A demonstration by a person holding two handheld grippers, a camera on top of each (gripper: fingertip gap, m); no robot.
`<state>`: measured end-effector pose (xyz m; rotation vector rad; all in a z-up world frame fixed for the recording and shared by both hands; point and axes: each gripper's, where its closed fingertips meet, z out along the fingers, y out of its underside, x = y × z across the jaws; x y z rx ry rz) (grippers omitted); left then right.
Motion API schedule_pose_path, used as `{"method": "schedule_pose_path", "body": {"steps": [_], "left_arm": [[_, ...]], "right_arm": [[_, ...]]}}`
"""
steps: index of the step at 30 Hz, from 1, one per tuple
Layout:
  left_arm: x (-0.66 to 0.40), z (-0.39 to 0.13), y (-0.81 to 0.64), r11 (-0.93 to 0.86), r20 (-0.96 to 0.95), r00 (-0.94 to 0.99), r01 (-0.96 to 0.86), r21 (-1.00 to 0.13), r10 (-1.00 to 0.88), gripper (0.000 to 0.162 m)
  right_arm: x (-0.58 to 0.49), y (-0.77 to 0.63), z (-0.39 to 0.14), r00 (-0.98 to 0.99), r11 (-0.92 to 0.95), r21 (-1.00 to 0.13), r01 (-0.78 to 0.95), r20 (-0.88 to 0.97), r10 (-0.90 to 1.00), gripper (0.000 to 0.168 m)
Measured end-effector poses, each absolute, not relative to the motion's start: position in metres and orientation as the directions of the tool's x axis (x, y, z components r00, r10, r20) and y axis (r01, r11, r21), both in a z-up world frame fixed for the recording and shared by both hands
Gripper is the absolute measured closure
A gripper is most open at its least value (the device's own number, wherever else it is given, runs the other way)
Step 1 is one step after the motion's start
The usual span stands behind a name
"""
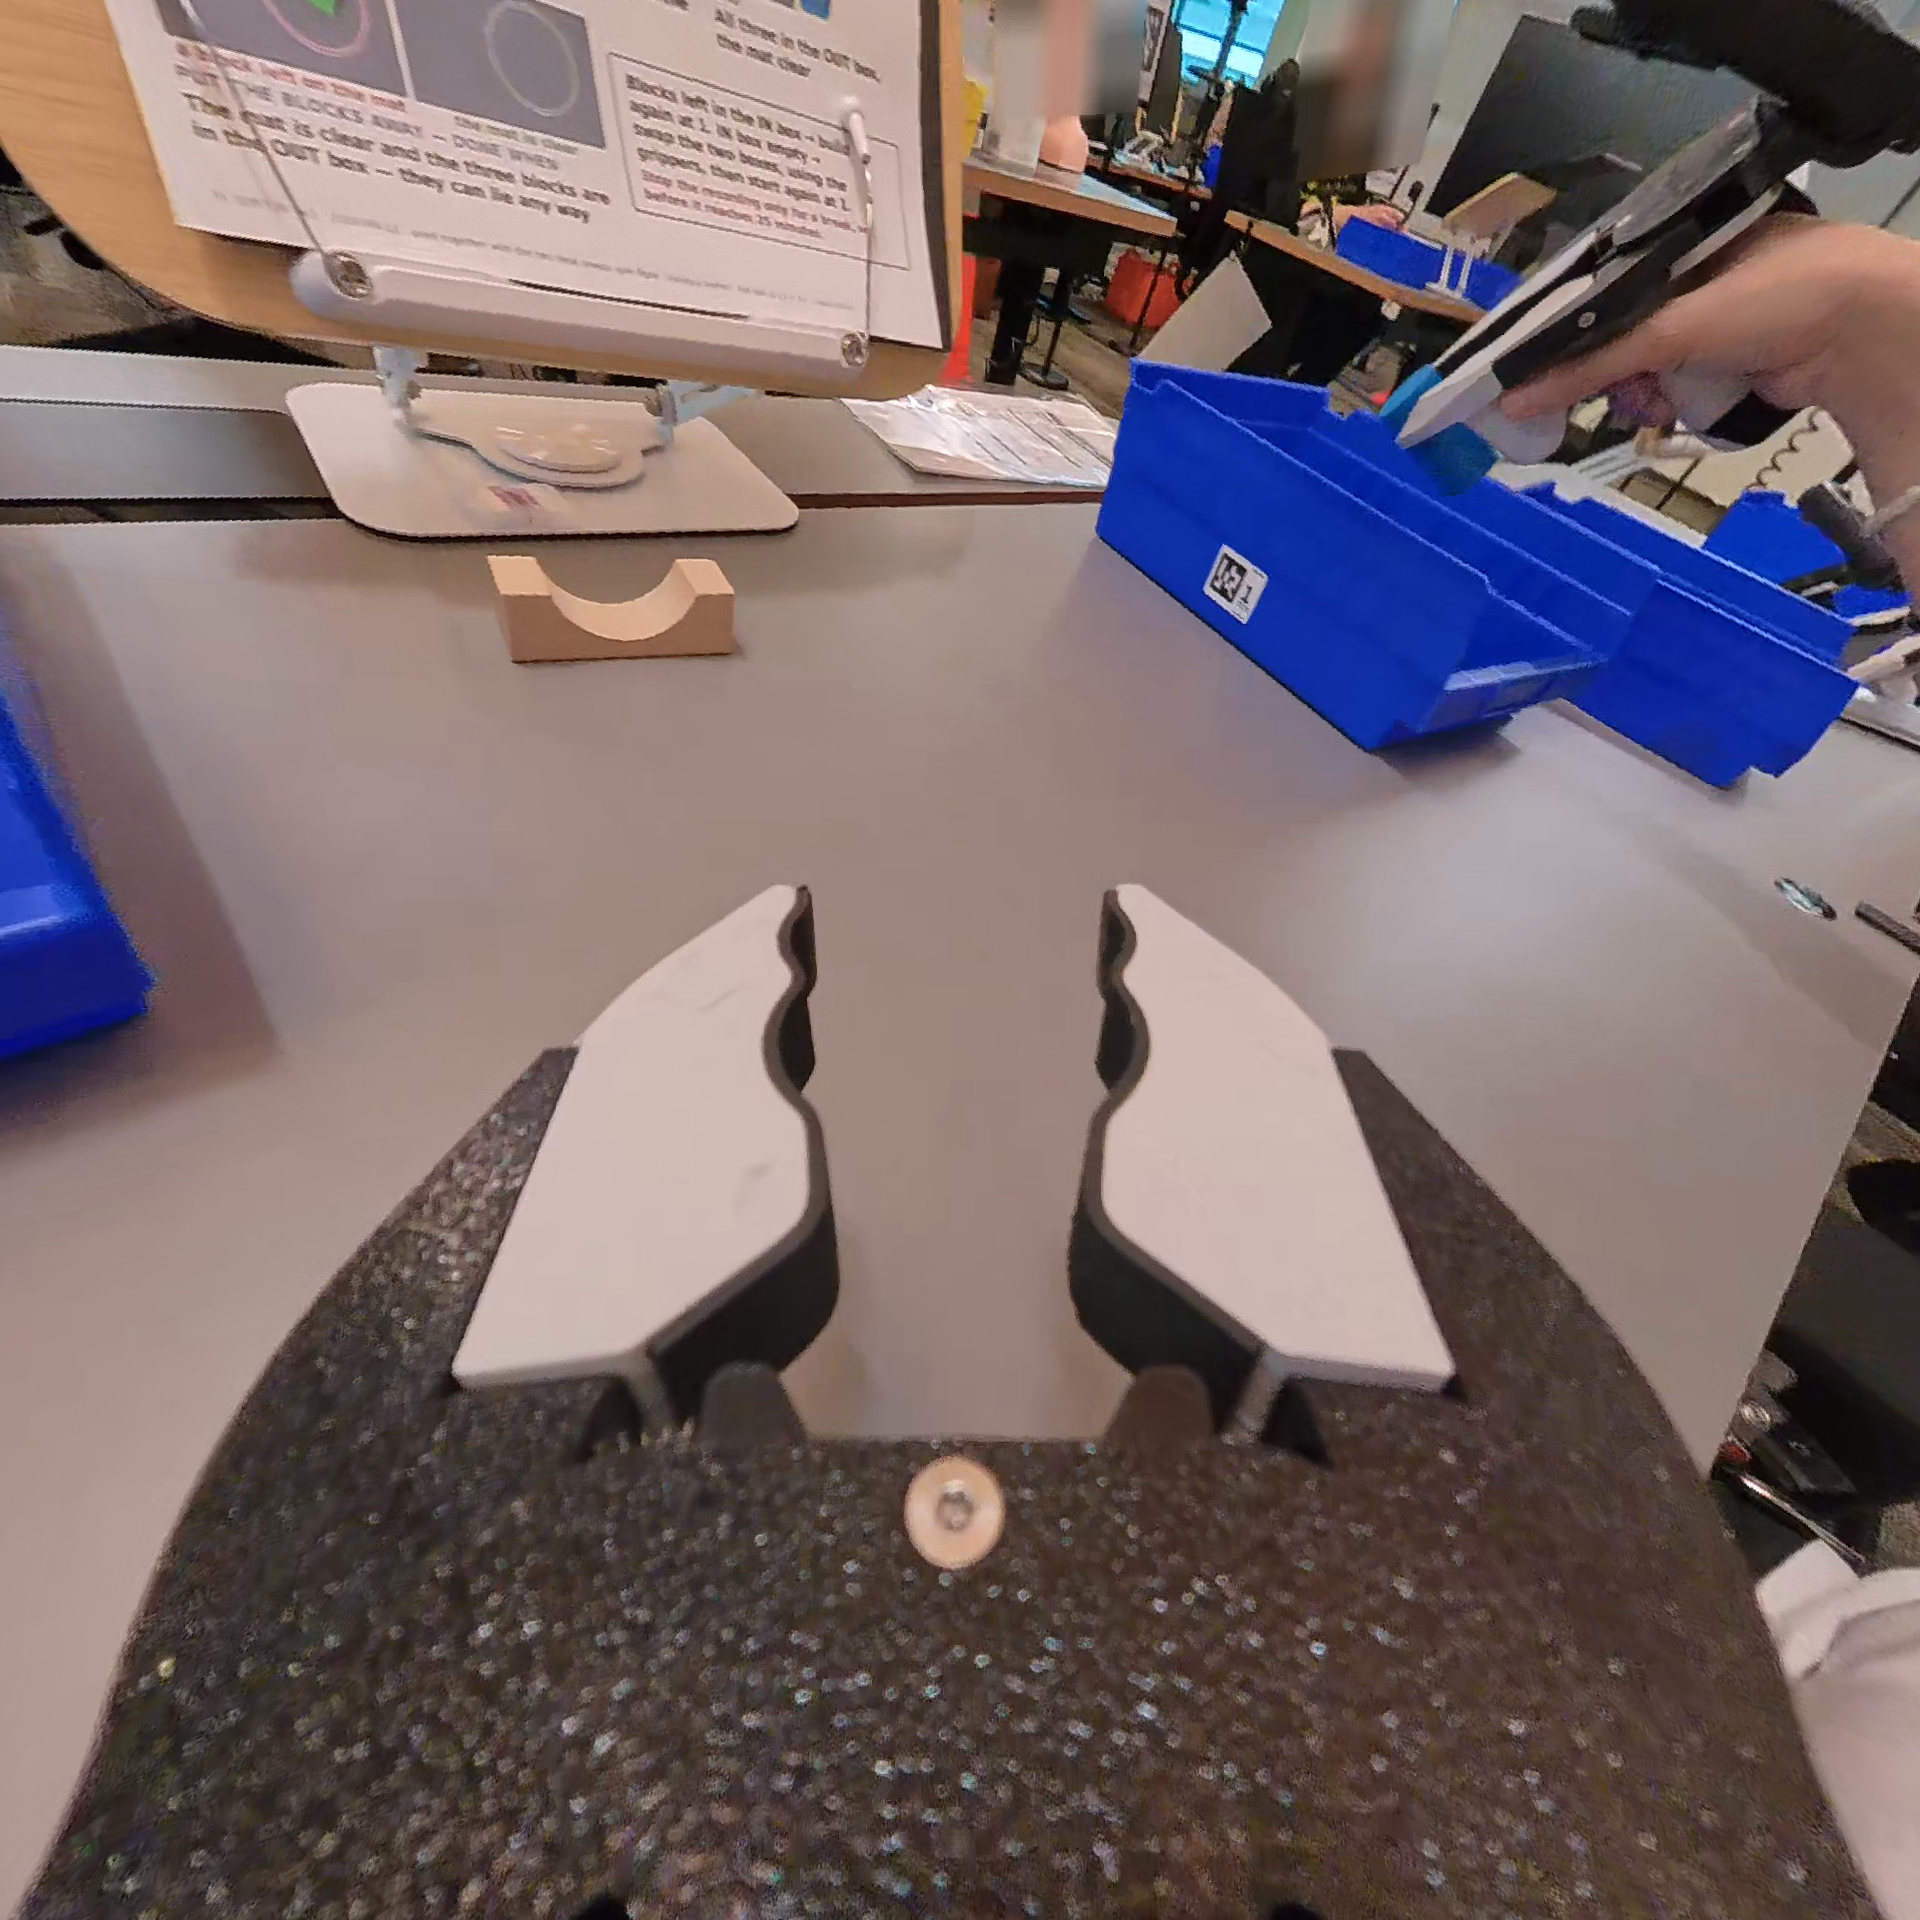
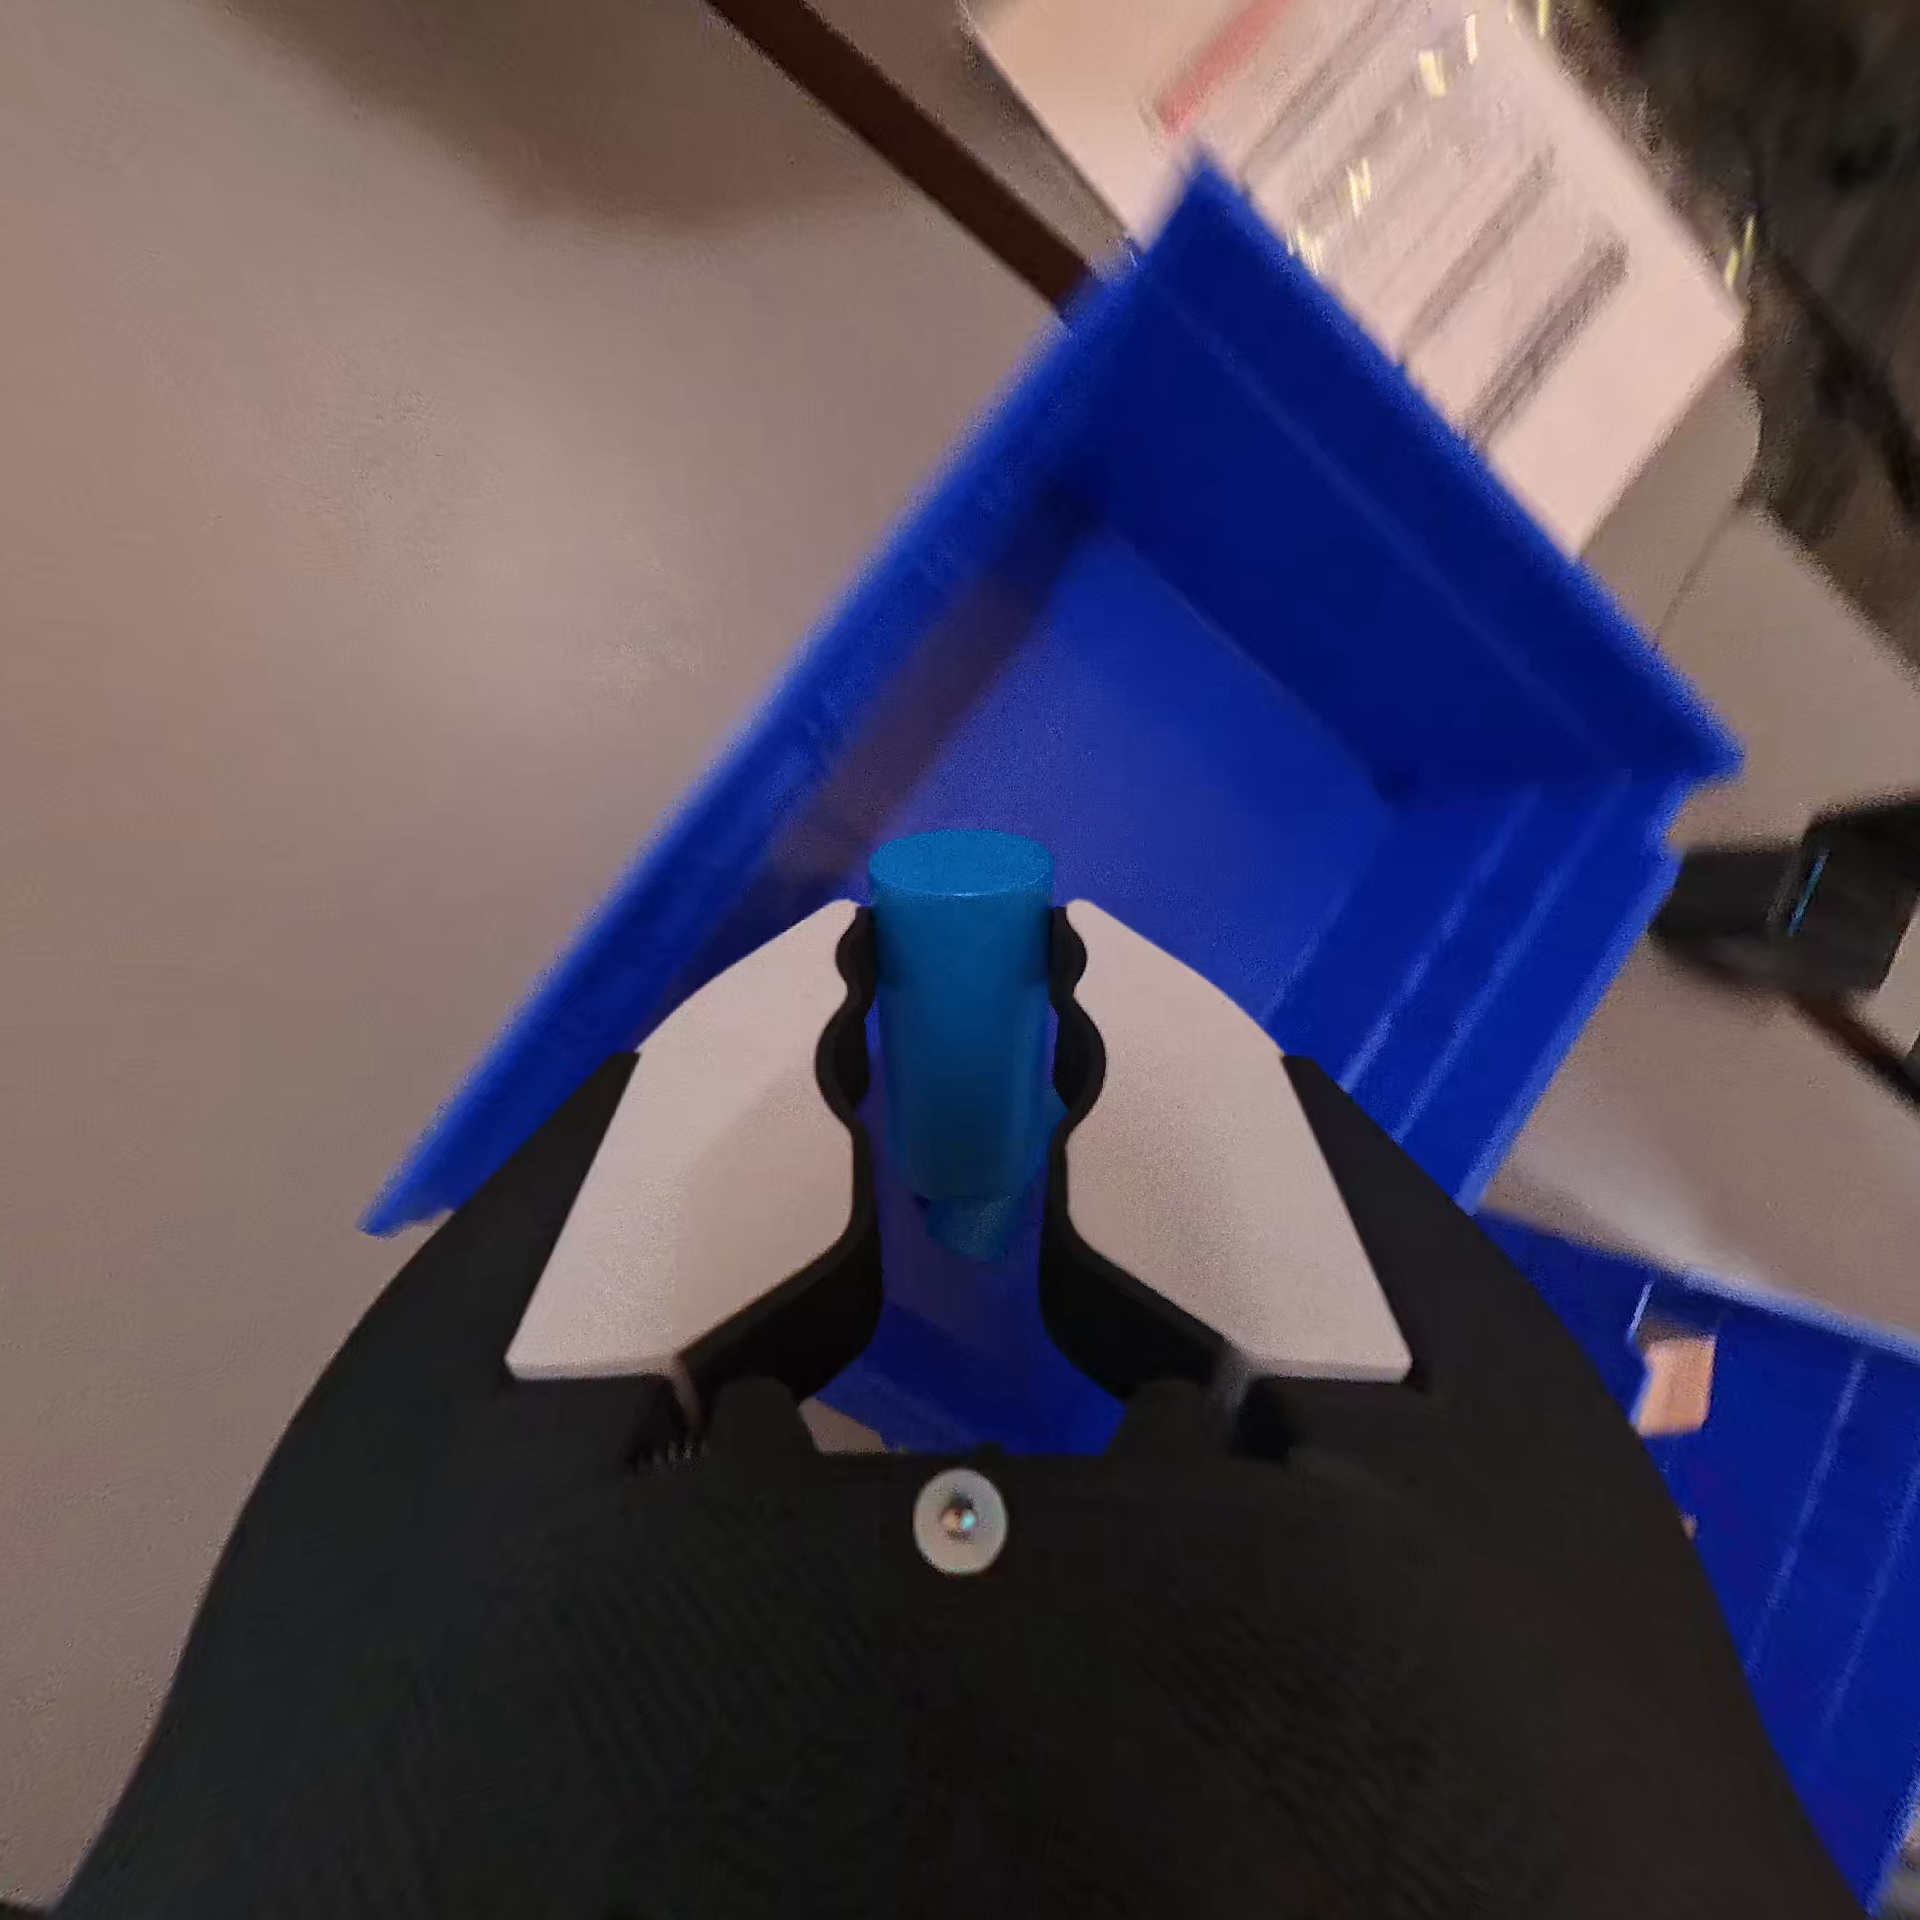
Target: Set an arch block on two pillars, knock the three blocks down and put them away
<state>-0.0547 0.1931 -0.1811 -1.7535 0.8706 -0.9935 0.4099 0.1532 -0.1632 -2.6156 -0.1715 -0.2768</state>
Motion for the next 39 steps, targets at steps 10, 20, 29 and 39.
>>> {"method": "schedule_pose_path", "body": {"steps": [10,20,29,39], "left_arm": [[-0.048,-0.193,0.175,-0.359,0.275,0.379,-0.172,-0.917,-0.884,0.110],[-0.035,-0.201,0.157,-0.357,0.280,0.322,-0.212,-0.910,-0.904,0.110],[-0.039,-0.200,0.161,-0.377,0.310,0.317,-0.178,-0.909,-0.896,0.109],[-0.047,-0.194,0.158,-0.369,0.309,0.309,-0.160,-0.916,-0.900,0.109]], "right_arm": [[0.428,0.095,-0.240,0.999,-0.919,-0.394,-0.019,0.037,-0.036,0.135],[0.393,0.110,-0.269,0.999,-0.939,-0.344,0.005,-0.029,0.016,0.133],[0.349,0.163,-0.157,0.931,-0.816,-0.497,0.295,0.340,0.129,0.123],[0.149,0.267,-0.176,0.625,-0.442,-0.588,0.678,0.144,0.767,0.100]]}}
